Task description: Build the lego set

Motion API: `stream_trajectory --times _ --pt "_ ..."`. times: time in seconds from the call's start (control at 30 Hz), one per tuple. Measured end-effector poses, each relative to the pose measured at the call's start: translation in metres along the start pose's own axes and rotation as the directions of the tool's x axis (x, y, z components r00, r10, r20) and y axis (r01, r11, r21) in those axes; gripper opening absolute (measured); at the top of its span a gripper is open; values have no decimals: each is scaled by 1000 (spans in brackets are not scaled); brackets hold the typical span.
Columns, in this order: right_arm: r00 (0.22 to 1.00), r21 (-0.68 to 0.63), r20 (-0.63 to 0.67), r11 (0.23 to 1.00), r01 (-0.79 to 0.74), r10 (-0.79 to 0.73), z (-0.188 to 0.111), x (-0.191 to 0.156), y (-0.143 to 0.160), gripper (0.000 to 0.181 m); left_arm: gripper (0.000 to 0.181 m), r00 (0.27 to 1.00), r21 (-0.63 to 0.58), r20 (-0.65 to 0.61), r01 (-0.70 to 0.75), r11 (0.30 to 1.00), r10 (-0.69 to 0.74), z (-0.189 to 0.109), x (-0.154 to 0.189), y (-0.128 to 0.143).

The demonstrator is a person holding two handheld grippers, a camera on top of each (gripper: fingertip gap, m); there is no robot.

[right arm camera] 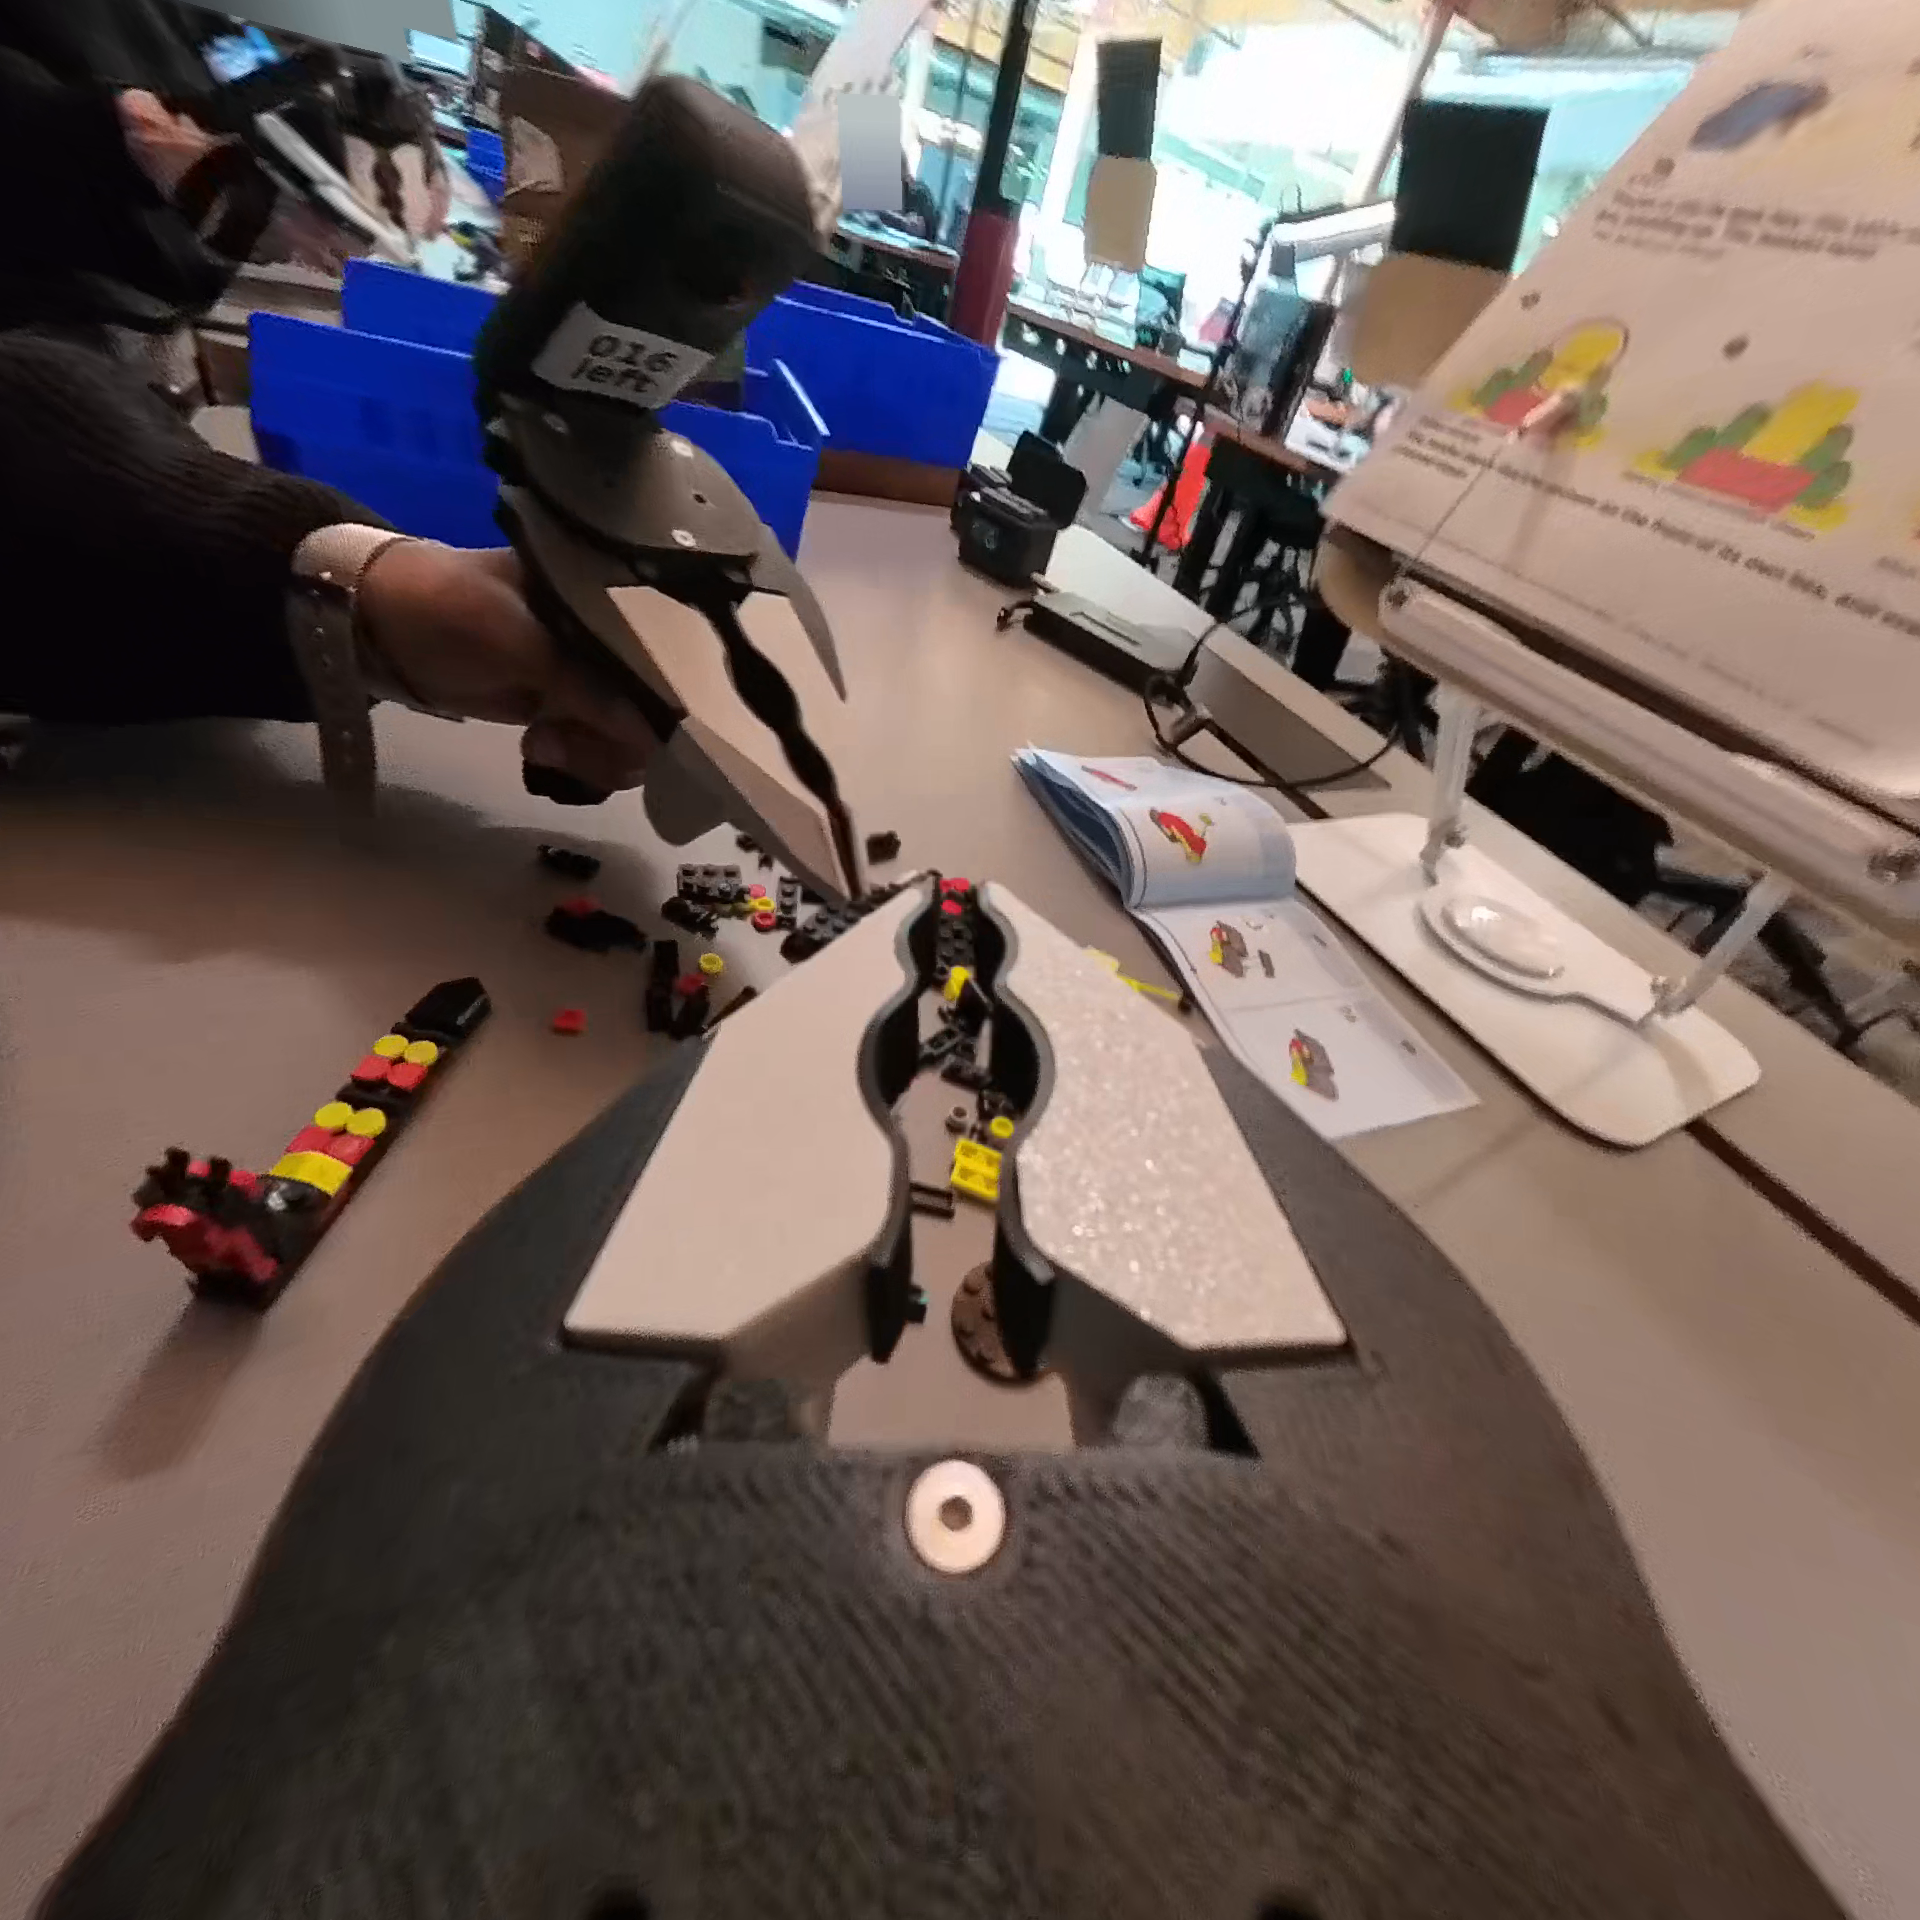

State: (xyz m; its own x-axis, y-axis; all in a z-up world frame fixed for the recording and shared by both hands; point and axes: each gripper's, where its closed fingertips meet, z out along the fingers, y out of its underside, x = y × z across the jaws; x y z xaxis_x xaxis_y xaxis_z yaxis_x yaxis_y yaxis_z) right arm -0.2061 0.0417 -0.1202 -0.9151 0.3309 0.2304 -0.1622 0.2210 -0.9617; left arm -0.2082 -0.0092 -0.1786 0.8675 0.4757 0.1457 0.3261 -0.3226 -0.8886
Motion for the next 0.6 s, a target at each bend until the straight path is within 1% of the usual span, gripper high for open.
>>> stream_trajectory --times 0.07,0.13,0.2,0.27,0.37,0.53,0.57,0.6 --pt "997 -32 -14 997 -72 71 1 5 6 7 0 1000 -18 -9 -12 1000 12 3 4 3" --pt "986 -86 -31 982 -168 166 2 10 15 6 0 1000 -28 -17 -18 999 17 5 7 5" --pt "961 -149 -51 949 -277 273 4 14 27 3 0 1000 -22 -18 -21 1000 21 6 8 4" --pt "938 -158 -80 925 -347 338 4 20 34 0 0 1000 -17 -17 -17 1000 17 5 8 3" --pt "925 -139 -119 916 -376 361 2 27 33 0 0 1000 -10 -14 2 1000 -2 4 6 3" --pt "922 -197 -127 902 -384 365 3 24 42 0 0 1000 -7 -13 14 1000 -14 4 6 3" --pt "923 -205 -123 901 -383 365 4 22 43 3 0 1000 -8 -12 12 1000 -12 4 6 3" --pt "925 -210 -104 901 -380 366 5 19 43 12 1 1000 -11 -10 10 1000 -10 5 7 3"
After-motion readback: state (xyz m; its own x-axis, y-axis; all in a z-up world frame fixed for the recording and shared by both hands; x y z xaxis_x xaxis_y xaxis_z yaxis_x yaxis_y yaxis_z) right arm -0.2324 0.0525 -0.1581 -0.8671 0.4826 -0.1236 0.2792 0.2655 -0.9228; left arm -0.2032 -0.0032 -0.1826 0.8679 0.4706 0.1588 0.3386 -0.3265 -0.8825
